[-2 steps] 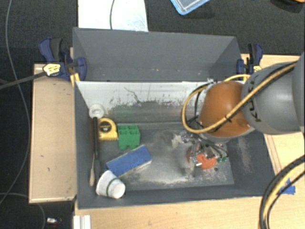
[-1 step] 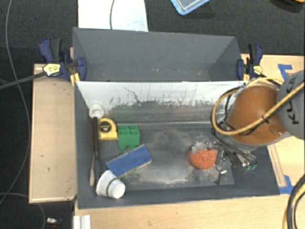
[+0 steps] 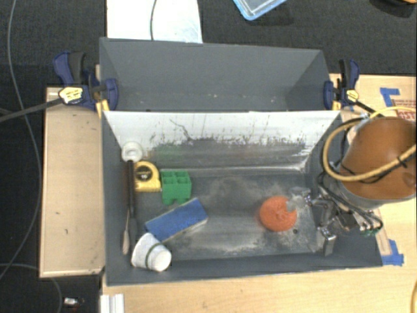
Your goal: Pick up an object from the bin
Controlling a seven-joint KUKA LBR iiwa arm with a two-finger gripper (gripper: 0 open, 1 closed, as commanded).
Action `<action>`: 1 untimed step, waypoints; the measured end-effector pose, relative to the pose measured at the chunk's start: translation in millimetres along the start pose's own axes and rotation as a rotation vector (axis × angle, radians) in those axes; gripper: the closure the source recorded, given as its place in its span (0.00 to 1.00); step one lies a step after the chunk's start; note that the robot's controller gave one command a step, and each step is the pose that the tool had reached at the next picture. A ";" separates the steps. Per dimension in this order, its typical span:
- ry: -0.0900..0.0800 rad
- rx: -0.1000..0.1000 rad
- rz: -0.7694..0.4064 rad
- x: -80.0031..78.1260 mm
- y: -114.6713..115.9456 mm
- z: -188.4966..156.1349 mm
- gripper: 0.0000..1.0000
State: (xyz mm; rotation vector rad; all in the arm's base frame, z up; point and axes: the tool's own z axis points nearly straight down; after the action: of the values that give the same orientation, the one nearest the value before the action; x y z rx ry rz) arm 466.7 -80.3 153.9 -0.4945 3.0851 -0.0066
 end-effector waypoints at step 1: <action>-0.002 0.000 0.165 -18.3 -26.5 40.8 0.00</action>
Offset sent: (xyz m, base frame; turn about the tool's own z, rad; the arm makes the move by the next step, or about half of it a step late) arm 0.0305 0.0316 -0.0304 0.0614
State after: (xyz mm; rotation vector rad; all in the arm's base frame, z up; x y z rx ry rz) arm 493.0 -99.9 113.6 -0.2393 3.1134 -0.0032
